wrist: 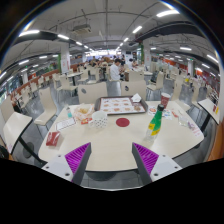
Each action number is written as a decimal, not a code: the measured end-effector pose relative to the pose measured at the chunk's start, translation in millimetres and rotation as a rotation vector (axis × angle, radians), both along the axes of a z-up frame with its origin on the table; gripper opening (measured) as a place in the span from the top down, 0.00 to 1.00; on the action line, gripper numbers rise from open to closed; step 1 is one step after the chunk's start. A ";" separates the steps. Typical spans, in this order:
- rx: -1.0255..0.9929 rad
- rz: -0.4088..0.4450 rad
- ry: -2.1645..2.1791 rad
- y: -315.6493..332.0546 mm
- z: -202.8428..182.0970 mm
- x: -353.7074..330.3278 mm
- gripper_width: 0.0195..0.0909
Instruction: Pour water
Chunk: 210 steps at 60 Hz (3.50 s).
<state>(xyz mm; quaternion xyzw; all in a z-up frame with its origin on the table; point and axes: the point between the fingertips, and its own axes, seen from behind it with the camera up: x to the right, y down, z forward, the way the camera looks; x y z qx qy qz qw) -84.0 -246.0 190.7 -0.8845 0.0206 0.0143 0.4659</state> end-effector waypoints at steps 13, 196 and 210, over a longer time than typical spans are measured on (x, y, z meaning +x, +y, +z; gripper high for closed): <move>-0.002 -0.041 0.011 4.1 -21.0 28.4 0.12; 0.335 0.175 -0.011 373.5 -130.6 54.4 0.68; 0.331 0.197 -0.029 363.9 -132.1 45.5 0.67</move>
